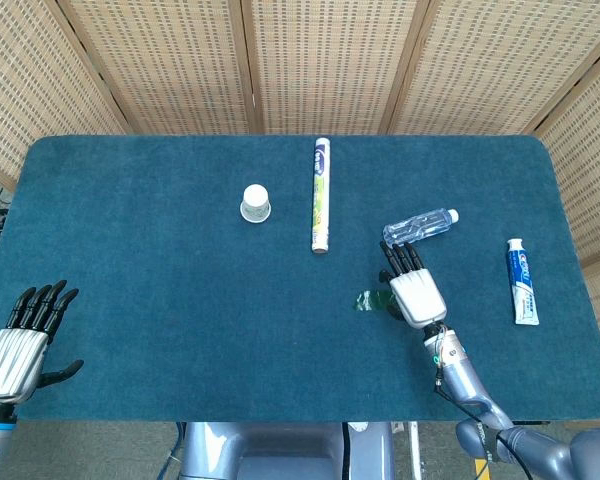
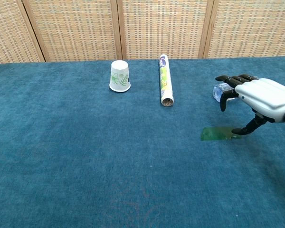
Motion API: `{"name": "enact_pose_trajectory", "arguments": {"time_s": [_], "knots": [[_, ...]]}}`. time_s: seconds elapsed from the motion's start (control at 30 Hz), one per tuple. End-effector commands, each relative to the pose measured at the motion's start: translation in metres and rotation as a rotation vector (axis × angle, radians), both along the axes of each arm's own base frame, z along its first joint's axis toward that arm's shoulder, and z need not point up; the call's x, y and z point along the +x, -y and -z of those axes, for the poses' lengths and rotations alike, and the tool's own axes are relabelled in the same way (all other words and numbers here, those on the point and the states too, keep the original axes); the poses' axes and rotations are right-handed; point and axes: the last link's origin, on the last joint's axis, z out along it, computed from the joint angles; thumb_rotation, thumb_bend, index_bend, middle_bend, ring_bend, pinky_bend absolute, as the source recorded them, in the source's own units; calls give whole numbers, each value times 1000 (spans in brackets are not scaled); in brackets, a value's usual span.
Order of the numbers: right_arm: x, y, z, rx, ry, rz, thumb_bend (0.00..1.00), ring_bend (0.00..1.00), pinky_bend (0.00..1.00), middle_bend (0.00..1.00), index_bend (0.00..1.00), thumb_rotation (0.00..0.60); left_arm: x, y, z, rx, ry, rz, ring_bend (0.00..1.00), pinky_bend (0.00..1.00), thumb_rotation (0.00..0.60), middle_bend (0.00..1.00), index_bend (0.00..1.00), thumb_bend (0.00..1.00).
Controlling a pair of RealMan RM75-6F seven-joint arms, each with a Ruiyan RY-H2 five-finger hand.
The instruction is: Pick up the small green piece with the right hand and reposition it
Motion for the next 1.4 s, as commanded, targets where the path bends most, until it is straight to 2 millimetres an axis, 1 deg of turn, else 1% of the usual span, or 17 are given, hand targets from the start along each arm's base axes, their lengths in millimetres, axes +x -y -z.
{"name": "enact_pose_trajectory", "arguments": {"time_s": [0.03, 0.2, 0.6, 0.77, 0.93, 1.2, 1.4], "knots": [[0, 0, 4, 5, -2, -1, 208, 0, 0, 25, 428, 600, 0, 0, 0, 0, 0, 0, 0, 0, 600, 0, 0, 87], [-2, 1, 10, 19, -10, 4, 208, 0, 0, 28, 431, 600, 0, 0, 0, -2, -1, 0, 0, 0, 600, 0, 0, 87], [-11, 9, 14, 29, -34, 30, 208, 0, 0, 30, 431, 600, -1, -1, 3, -6, -12, -4, 0, 0, 600, 0, 0, 87], [-14, 9, 13, 29, -40, 31, 234, 0, 0, 34, 446, 600, -2, -2, 1, 1, -4, -13, 0, 0, 600, 0, 0, 87], [-17, 9, 12, 28, -47, 39, 234, 0, 0, 34, 446, 600, -2, -2, -1, 5, -2, -14, 0, 0, 600, 0, 0, 88], [-18, 7, 5, 12, -45, 41, 234, 0, 0, 34, 446, 600, -1, -1, 1, -4, -4, -8, 0, 0, 600, 0, 0, 87], [-20, 5, 6, 20, -59, 51, 234, 0, 0, 34, 446, 600, -1, -1, 0, -2, -1, -5, 0, 0, 600, 0, 0, 87]]}}
